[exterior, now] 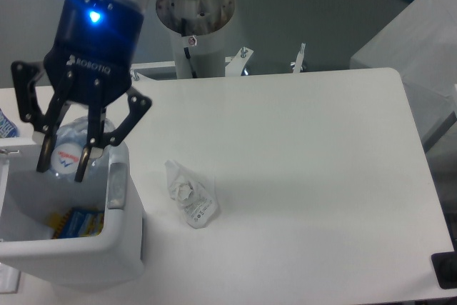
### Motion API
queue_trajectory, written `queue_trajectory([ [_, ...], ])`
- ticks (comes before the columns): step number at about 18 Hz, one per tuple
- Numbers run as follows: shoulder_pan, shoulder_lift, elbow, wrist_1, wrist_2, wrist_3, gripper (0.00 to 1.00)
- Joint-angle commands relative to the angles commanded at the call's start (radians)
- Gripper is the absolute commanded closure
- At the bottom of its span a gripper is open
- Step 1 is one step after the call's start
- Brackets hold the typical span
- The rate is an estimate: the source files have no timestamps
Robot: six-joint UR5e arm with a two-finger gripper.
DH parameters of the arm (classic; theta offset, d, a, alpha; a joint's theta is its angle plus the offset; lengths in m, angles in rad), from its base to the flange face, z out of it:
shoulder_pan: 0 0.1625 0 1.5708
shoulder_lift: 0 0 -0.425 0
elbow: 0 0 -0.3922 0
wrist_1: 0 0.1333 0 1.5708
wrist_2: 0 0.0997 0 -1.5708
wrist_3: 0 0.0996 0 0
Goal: Place the trash in the trash can
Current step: 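Lower the bottle into the bin and open the gripper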
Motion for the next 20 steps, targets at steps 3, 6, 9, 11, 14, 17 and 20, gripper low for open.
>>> queue_trajectory([
  [3, -0.008, -0.014, 0.000, 0.000, 0.003, -0.037, 0.61],
  [6, -0.012, -0.028, 0.000, 0.000, 0.003, -0.069, 0.60],
  [9, -0.020, -0.038, -0.002, 0.000, 0.008, -0.074, 0.60],
  [11, -0.022, -0.046, 0.005, 0.000, 0.008, -0.078, 0.60],
  [14, -0.022, -0.051, 0.012, 0.000, 0.008, -0.091, 0.60],
  [17, -0.022, -0.064, 0.012, 0.000, 0.009, -0.091, 0.58],
  [20, -0.020, -0.075, 0.009, 0.000, 0.011, -0.115, 0.58],
])
